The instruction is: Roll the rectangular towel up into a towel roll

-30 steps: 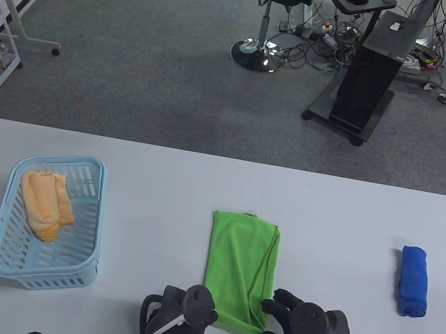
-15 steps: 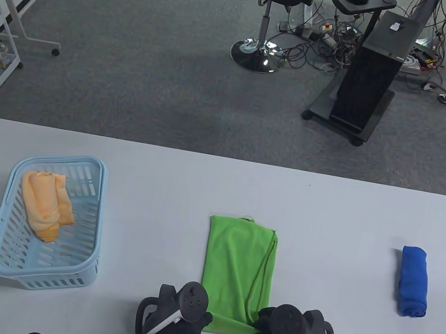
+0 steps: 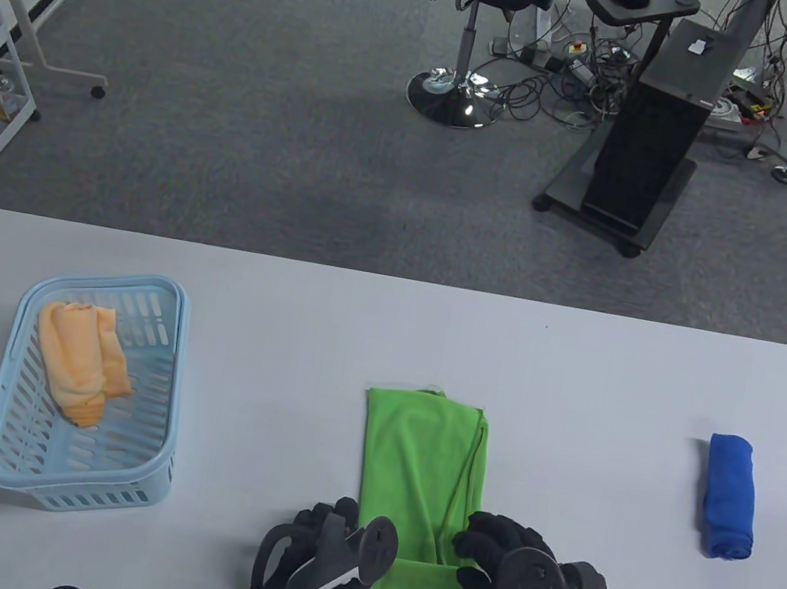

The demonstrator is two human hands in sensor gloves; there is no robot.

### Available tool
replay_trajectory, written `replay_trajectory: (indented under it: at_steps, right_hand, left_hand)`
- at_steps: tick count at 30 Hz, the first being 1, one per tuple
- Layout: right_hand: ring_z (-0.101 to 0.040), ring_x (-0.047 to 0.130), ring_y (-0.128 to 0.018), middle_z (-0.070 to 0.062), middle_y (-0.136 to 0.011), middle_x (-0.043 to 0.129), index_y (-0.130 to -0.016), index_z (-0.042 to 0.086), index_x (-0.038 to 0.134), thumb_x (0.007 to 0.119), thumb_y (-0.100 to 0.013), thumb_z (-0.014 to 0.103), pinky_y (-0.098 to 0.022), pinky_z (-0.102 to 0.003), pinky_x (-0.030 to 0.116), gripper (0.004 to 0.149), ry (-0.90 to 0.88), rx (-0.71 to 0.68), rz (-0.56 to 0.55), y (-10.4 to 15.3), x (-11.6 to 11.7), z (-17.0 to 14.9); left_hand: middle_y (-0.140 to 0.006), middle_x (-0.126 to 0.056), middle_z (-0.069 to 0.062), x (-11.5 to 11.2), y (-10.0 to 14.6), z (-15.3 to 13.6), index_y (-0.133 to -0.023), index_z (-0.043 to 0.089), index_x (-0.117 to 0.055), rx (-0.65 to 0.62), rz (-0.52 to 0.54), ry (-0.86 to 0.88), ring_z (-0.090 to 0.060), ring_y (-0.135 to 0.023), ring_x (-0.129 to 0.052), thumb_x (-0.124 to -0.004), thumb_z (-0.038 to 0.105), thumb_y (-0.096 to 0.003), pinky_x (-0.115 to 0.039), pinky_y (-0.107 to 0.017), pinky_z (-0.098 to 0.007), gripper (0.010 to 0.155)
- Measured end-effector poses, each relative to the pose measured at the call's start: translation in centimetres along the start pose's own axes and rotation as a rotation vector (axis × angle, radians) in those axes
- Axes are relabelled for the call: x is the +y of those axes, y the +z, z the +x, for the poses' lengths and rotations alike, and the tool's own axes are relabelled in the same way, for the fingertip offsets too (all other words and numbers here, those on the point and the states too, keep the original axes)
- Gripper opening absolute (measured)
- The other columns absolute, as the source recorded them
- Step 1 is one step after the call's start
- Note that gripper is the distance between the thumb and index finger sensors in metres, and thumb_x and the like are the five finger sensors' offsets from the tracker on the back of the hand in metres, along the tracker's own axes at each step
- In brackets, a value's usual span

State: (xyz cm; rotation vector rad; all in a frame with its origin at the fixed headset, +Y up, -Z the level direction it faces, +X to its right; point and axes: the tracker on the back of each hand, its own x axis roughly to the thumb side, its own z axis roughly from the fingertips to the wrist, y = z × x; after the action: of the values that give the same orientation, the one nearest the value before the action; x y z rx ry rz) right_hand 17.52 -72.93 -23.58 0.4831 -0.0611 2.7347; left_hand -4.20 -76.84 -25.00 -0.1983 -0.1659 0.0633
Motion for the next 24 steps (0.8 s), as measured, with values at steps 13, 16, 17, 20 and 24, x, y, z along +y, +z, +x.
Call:
replay_trajectory:
  at_steps: [13,16,17,20,24]
  right_hand:
    - [-0.033,0.067,-0.093,-0.003,-0.098,0.066,-0.085,0.025,0.077,0.085,-0.023,0.051,-0.068,-0.061,0.055,0.068,0.268,0.062,0.330,-1.3,4.9,-0.2]
    - [-0.033,0.060,-0.097,-0.004,-0.100,0.057,-0.088,0.024,0.067,0.088,-0.024,0.044,-0.070,-0.061,0.051,0.070,0.336,0.074,0.384,-1.4,5.3,0.4]
    - [-0.033,0.060,-0.097,-0.004,-0.100,0.057,-0.088,0.024,0.068,0.088,-0.024,0.042,-0.070,-0.062,0.051,0.069,0.340,0.076,0.371,-1.4,5.4,0.5]
    - [-0.032,0.067,-0.093,-0.004,-0.096,0.065,-0.082,0.024,0.075,0.086,-0.027,0.038,-0.069,-0.060,0.055,0.058,0.328,0.089,0.304,-1.5,5.4,0.5]
    - [-0.032,0.071,-0.091,-0.004,-0.094,0.068,-0.080,0.024,0.079,0.083,-0.028,0.036,-0.068,-0.059,0.057,0.053,0.273,0.110,0.294,-1.6,5.1,0.2]
  left_hand:
    - [-0.107,-0.066,-0.014,1.1,0.2,-1.6,-0.071,0.019,-0.096,0.130,0.036,-0.136,-0.042,-0.092,-0.069,-0.079,0.049,-0.0382,-0.054,-0.067,-0.063,0.048]
    - [-0.106,-0.068,-0.013,2.5,1.3,-1.1,-0.082,0.029,-0.088,0.072,0.165,-0.096,-0.042,-0.091,-0.070,-0.078,0.046,-0.0396,-0.055,-0.067,-0.062,0.047]
    - [-0.106,-0.067,-0.012,2.8,1.6,-0.5,-0.083,0.031,-0.085,0.006,0.191,-0.079,-0.041,-0.090,-0.070,-0.077,0.044,-0.0400,-0.055,-0.067,-0.061,0.046]
    - [-0.102,-0.066,-0.010,2.3,1.9,1.2,-0.086,0.040,-0.077,-0.155,0.157,-0.050,-0.037,-0.087,-0.066,-0.076,0.043,-0.0409,-0.051,-0.067,-0.060,0.045]
    - [-0.104,-0.062,-0.010,-0.2,1.1,3.1,-0.093,0.040,-0.071,-0.201,-0.052,-0.215,-0.038,-0.089,-0.060,-0.075,0.055,-0.0355,-0.045,-0.067,-0.061,0.060]
